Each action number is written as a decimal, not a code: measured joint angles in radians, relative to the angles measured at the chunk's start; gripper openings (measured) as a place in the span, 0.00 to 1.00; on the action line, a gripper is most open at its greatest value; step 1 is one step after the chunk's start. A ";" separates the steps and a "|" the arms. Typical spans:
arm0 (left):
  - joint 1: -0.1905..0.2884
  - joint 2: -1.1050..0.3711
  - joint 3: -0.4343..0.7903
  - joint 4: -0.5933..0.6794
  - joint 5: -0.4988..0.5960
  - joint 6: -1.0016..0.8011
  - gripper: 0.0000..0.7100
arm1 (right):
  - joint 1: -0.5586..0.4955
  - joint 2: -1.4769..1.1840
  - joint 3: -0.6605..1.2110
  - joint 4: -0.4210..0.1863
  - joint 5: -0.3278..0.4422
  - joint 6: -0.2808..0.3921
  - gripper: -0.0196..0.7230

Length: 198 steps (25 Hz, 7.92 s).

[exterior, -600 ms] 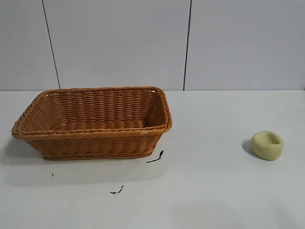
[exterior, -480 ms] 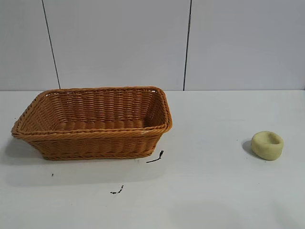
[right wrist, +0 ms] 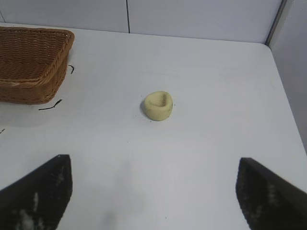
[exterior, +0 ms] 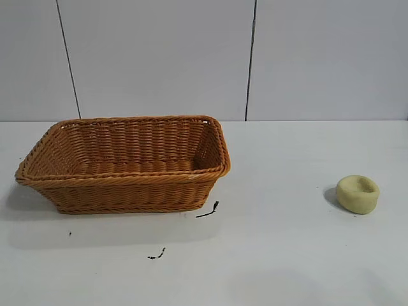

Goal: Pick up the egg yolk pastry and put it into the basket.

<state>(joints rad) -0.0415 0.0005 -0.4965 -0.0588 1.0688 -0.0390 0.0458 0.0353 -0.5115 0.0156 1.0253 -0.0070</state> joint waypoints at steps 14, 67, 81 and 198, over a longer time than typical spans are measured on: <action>0.000 0.000 0.000 0.000 0.000 0.000 0.98 | 0.000 0.862 -0.251 0.003 0.013 0.007 0.95; 0.000 0.000 0.000 0.000 0.000 0.000 0.98 | 0.000 2.084 -0.818 0.007 -0.230 -0.023 0.84; 0.000 0.000 0.000 0.000 0.000 0.000 0.98 | 0.000 2.032 -0.820 0.007 -0.210 -0.024 0.25; 0.000 0.000 0.000 0.000 0.000 0.000 0.98 | -0.002 1.871 -1.420 0.020 0.186 -0.034 0.95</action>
<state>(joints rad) -0.0415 0.0005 -0.4965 -0.0588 1.0688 -0.0390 0.0436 1.9059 -1.9313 0.0352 1.2116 -0.0407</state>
